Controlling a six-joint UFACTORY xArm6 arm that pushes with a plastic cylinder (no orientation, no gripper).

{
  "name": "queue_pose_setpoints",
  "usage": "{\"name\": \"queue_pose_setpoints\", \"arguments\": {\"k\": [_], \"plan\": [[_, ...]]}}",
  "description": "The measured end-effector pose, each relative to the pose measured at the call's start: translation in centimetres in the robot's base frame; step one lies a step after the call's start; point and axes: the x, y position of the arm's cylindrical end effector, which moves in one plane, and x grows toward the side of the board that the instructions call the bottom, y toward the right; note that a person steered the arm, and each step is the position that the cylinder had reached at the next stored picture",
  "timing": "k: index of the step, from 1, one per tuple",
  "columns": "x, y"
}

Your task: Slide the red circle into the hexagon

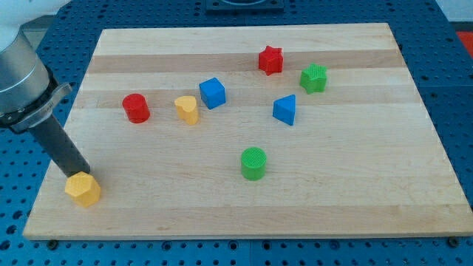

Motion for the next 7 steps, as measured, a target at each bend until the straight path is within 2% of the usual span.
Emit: {"name": "queue_pose_setpoints", "arguments": {"k": [2, 4, 5, 6, 7], "plan": [[-1.5, 0.0], [-12.5, -0.7], [-15.1, -0.1], [-16.2, 6.9], [-16.2, 10.3]]}}
